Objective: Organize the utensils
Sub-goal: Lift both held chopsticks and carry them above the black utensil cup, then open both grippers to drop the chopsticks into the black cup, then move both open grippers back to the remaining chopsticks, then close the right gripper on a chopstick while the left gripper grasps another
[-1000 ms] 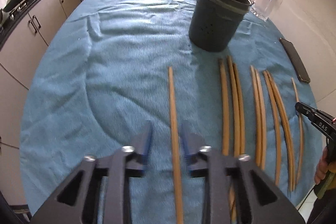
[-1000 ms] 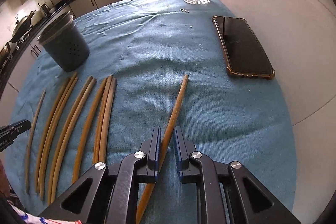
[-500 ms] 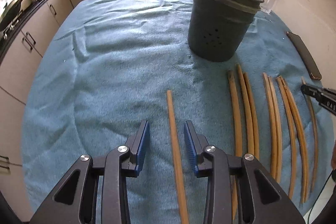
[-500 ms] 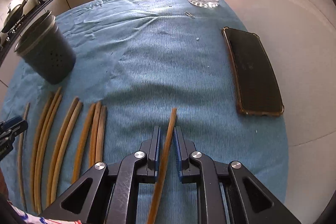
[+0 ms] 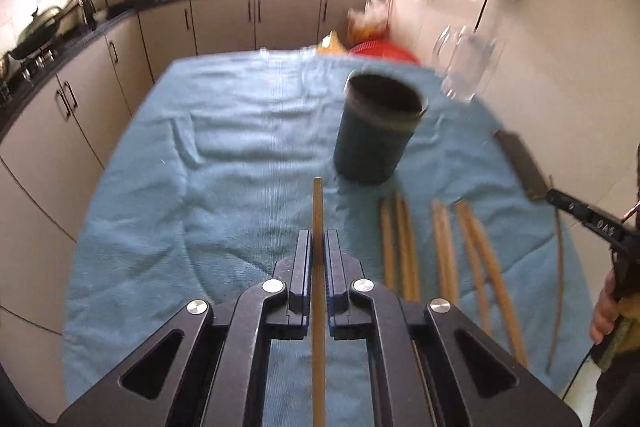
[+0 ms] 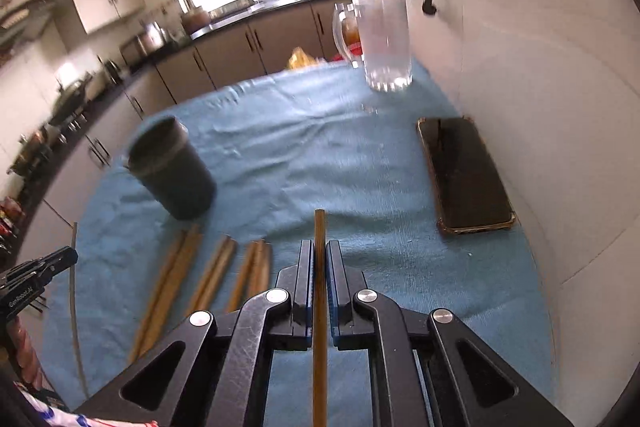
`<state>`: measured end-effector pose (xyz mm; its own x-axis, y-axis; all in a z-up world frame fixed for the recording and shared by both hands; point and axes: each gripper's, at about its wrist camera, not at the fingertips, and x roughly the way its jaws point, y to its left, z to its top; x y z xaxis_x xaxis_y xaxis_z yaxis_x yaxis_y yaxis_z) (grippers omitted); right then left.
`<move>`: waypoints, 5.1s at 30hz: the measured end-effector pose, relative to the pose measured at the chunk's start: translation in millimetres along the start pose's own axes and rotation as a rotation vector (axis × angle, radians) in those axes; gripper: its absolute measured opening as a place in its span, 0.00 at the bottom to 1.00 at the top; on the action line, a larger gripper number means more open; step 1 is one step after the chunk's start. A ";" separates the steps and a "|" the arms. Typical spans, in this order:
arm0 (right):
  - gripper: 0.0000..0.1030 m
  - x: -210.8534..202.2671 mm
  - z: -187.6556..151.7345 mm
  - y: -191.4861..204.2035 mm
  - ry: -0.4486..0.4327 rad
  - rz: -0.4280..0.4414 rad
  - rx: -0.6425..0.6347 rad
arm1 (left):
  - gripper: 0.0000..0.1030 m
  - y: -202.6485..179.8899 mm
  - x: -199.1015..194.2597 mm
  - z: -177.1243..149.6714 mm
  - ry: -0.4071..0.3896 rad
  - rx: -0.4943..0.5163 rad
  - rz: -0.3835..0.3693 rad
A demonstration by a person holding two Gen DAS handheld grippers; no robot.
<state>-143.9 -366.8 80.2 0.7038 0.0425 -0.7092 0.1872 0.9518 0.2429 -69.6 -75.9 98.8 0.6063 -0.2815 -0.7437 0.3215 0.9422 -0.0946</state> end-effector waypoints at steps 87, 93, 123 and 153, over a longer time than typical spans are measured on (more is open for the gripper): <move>0.49 25.2 99.8 70.6 -0.103 0.117 -0.065 | 0.44 8.7 -52.0 120.7 -0.267 -0.052 -0.046; 0.48 47.9 5.9 31.9 0.090 0.074 -0.071 | 0.45 12.4 -24.2 48.8 -0.136 -0.031 -0.083; 0.11 94.6 -32.6 38.5 0.181 -0.062 -0.162 | 0.08 -69.8 128.5 0.6 0.174 0.174 0.003; 0.12 30.7 -74.2 -3.1 0.225 -0.078 -0.066 | 0.28 -30.9 91.6 -27.7 0.222 0.105 -0.005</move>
<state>-173.8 -345.9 8.6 0.5170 0.0279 -0.8556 0.1846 0.9723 0.1433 -44.2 -125.8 15.3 0.4335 -0.2282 -0.8718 0.4050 0.9135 -0.0377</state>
